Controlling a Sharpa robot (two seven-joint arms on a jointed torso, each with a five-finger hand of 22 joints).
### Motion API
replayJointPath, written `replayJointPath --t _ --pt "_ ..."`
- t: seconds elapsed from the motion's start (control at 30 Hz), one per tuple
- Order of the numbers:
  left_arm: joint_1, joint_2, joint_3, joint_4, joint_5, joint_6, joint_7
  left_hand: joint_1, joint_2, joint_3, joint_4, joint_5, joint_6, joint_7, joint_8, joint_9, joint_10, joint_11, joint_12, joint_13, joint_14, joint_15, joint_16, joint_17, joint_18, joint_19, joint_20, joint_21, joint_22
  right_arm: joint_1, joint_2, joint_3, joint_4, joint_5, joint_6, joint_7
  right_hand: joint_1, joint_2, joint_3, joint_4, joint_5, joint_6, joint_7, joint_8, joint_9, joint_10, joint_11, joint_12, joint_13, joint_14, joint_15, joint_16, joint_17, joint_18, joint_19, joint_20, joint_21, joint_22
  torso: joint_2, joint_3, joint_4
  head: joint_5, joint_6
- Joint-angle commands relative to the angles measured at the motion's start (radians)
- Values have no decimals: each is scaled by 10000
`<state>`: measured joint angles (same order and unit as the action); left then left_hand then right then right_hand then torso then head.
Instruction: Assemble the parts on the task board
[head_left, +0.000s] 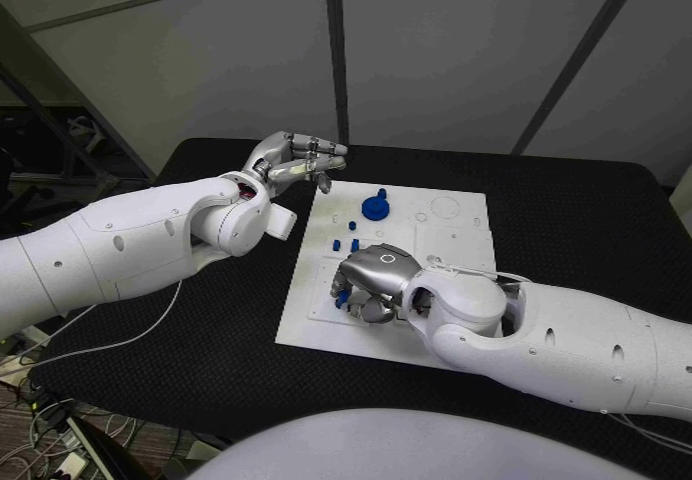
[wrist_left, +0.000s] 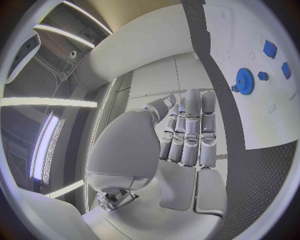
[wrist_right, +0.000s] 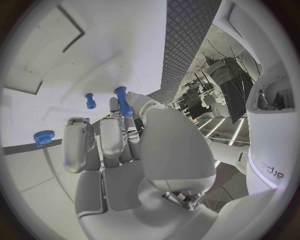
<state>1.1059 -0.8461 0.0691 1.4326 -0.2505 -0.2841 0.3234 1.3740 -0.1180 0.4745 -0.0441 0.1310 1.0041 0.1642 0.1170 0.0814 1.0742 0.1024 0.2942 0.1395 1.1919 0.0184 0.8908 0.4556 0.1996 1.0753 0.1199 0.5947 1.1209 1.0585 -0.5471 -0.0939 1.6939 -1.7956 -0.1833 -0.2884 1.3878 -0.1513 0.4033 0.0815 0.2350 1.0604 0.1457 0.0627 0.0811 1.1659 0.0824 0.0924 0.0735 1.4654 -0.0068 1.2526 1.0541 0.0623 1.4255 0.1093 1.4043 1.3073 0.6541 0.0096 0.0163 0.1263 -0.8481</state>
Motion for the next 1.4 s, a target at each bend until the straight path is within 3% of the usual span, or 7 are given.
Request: replayJointPath --t 0.03,0.6,0.83,1.03,1.1,1.23,1.4 --pt "12 0 7 13 21 110 5 19 82 -71 6 -22 -13 75 62 -15 -51 -5 38 14 -71 32 -53 -15 -170 -55 19 -69 -13 12 31 0 -19 1 122 -5 -132 -57 -51 65 -51 -304 -35 -31 -80 -174 30 -75 -19 204 91 -93 -77 -58 -121 -2 -115 864 -2 1 -4 10 -13" --pt "12 -3 7 7 21 111 3 19 82 -71 6 -22 -13 75 62 -15 -51 -5 38 14 -71 32 -53 -15 -170 -55 19 -69 -13 12 -3 -1 -6 118 -538 249 -240 -264 -564 200 -660 -1362 -311 -23 -165 -848 143 -107 -38 128 180 -264 -409 50 -404 83 -516 502 -6 11 -6 14 -21" --pt "12 -8 6 2 21 113 7 19 82 -71 6 -22 -13 75 62 -15 -51 -5 38 14 -71 32 -53 -15 -170 -55 19 -69 -13 10 -285 1 190 385 -1663 681 208 -173 -2568 724 -536 -2341 -489 21 -136 -1970 314 240 -49 -143 314 -1022 -1516 309 -1098 199 -1575 -452 -10 22 -19 15 11" --pt "10 -7 6 -18 21 113 11 19 82 -71 6 -22 -13 75 62 -15 -51 -5 38 14 -71 32 -53 -15 -170 -55 19 -69 -13 20 -927 23 621 842 -2508 1153 716 -264 -3355 1486 -553 -2573 -487 2 -140 -2300 324 689 -43 -272 317 -1530 -2225 422 -1382 216 -2133 -944 -23 14 -19 -32 64" --pt "9 -6 5 -25 21 112 11 19 82 -71 6 -22 -13 75 62 -15 -51 -5 38 14 -71 32 -53 -15 -170 -55 19 -69 -13 38 -1169 116 729 1186 -2754 1308 817 -215 -3377 1605 -538 -2275 -406 52 -104 -2203 287 855 -28 -312 294 -1680 -2427 453 -1454 201 -2273 -1067 -34 15 -27 -41 80" --pt "4 -28 1 -29 21 105 7 19 82 -71 6 -22 -13 75 62 -15 -51 -5 38 14 -71 32 -53 -15 -170 -55 19 -69 -13 84 -1782 483 926 2234 -3271 1547 977 52 -3312 1694 -223 -1519 172 277 -2 -1537 170 1391 33 -398 204 -1965 -2768 494 -1578 123 -2514 -1257 -50 19 -47 -105 142" --pt "-10 -79 -8 -36 21 88 4 19 82 -71 6 -22 -13 75 62 -15 -51 -5 38 14 -71 32 -53 -15 -170 -55 19 -69 -13 233 -3007 858 1273 4373 -3363 1323 899 289 -3258 1869 100 -440 5 785 170 571 -191 2421 498 -27 -58 -1294 -1870 277 -855 -56 -1609 -437 -113 27 -127 -312 246"
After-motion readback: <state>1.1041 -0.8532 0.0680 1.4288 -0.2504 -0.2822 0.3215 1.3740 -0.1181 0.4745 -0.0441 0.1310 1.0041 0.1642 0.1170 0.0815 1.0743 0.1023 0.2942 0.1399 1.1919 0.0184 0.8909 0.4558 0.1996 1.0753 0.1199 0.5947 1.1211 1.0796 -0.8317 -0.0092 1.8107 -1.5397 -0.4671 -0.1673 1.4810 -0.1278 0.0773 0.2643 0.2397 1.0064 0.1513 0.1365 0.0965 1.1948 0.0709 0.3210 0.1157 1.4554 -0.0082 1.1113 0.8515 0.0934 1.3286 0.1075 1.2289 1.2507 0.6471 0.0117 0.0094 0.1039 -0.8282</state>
